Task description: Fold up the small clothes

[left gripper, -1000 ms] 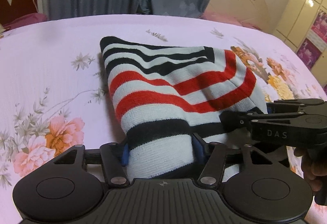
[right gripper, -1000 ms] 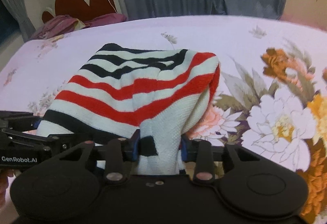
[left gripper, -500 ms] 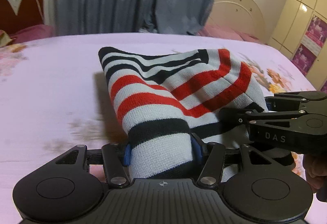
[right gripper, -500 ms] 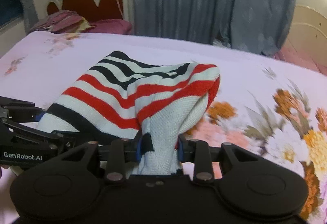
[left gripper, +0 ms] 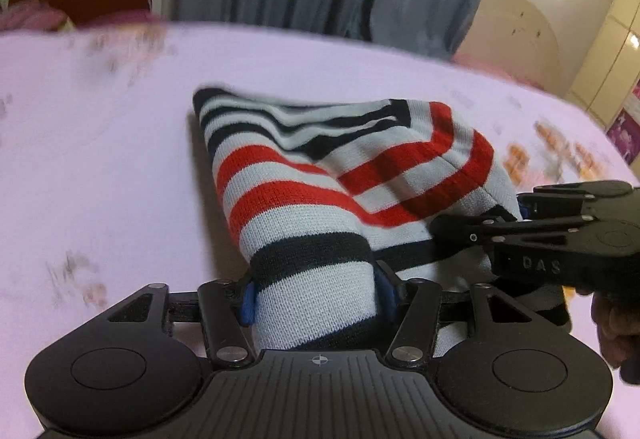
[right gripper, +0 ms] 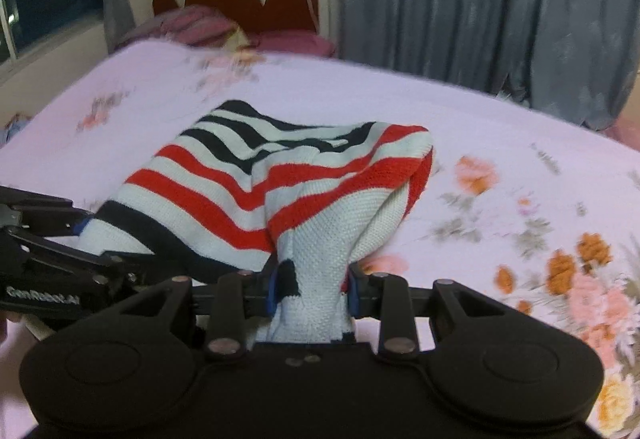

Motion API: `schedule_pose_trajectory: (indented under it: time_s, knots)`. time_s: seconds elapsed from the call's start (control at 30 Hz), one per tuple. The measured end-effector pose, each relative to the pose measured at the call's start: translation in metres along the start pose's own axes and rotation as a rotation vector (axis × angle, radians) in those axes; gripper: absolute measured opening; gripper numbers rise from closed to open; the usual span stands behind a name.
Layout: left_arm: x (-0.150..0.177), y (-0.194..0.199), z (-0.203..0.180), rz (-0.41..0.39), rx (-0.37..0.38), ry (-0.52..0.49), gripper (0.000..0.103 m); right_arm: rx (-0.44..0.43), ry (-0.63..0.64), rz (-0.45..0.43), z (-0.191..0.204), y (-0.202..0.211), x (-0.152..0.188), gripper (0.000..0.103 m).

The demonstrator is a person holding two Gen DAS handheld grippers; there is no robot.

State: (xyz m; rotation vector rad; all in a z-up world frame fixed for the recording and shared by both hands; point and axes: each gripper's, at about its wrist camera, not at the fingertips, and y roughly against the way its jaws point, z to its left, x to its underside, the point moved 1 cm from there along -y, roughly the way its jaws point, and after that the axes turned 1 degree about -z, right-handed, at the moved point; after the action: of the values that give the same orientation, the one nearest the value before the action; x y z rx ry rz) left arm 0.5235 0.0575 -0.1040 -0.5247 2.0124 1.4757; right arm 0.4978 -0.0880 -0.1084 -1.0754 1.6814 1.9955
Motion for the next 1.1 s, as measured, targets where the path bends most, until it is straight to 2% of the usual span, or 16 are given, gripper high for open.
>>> schedule_pose_trajectory:
  time_s: [0.03,0.1,0.27,0.33,0.43,0.47,0.53,0.57,0.6,0.63,0.67,0.7,0.8,0.9,0.93,1.1]
  knots:
    - [0.007,-0.004,0.007,-0.016,0.01,0.031,0.072,0.016,-0.016,0.039,-0.003,-0.013,0.004,0.032]
    - [0.015,-0.009,0.017,-0.026,0.045,0.109,0.073,-0.002,-0.095,0.038,-0.017,-0.022,0.01,0.037]
    - [0.015,-0.01,0.016,-0.029,0.052,0.096,0.074,-0.028,-0.123,0.058,-0.029,-0.023,0.005,0.038]
    - [0.013,-0.008,0.017,-0.019,0.053,0.094,0.076,-0.031,-0.146,0.064,-0.033,-0.022,0.005,0.043]
    - [0.012,0.015,0.017,-0.038,0.024,0.056,0.078,0.041,-0.117,0.059,-0.028,-0.012,0.006,0.071]
    - [0.011,0.025,0.017,-0.068,0.007,0.033,0.078,0.058,-0.104,0.051,-0.028,-0.002,0.009,0.073]
    - [0.007,0.044,0.019,-0.118,-0.032,0.01,0.078,0.065,-0.108,0.026,-0.035,0.013,0.008,0.07]
    - [0.003,0.049,0.019,-0.137,-0.034,0.002,0.077,0.07,-0.106,0.002,-0.037,0.019,0.005,0.062]
    - [-0.002,0.052,0.017,-0.152,-0.021,-0.009,0.077,0.067,-0.1,-0.017,-0.036,0.024,0.002,0.047]
    - [-0.01,0.051,0.014,-0.157,-0.001,-0.027,0.074,0.057,-0.092,-0.037,-0.033,0.027,-0.003,0.041]
    - [-0.017,0.047,0.009,-0.155,0.015,-0.05,0.07,0.061,-0.075,-0.057,-0.028,0.028,-0.008,0.03]
    - [-0.024,0.041,0.003,-0.145,0.019,-0.075,0.062,0.071,-0.054,-0.072,-0.023,0.025,-0.013,0.023]
    - [-0.04,0.016,-0.008,-0.106,0.043,-0.111,0.053,0.073,-0.039,-0.074,-0.014,0.012,-0.027,0.02]
    - [-0.042,-0.018,-0.005,-0.005,0.025,-0.11,0.05,0.067,-0.016,0.022,-0.012,-0.019,-0.034,0.013]
    - [-0.037,-0.025,-0.004,-0.002,0.025,-0.119,0.05,0.088,0.004,0.07,-0.014,-0.032,-0.03,0.014]
    - [-0.034,-0.023,-0.007,-0.012,0.019,-0.153,0.05,0.073,0.0,0.074,-0.021,-0.039,-0.027,0.018]
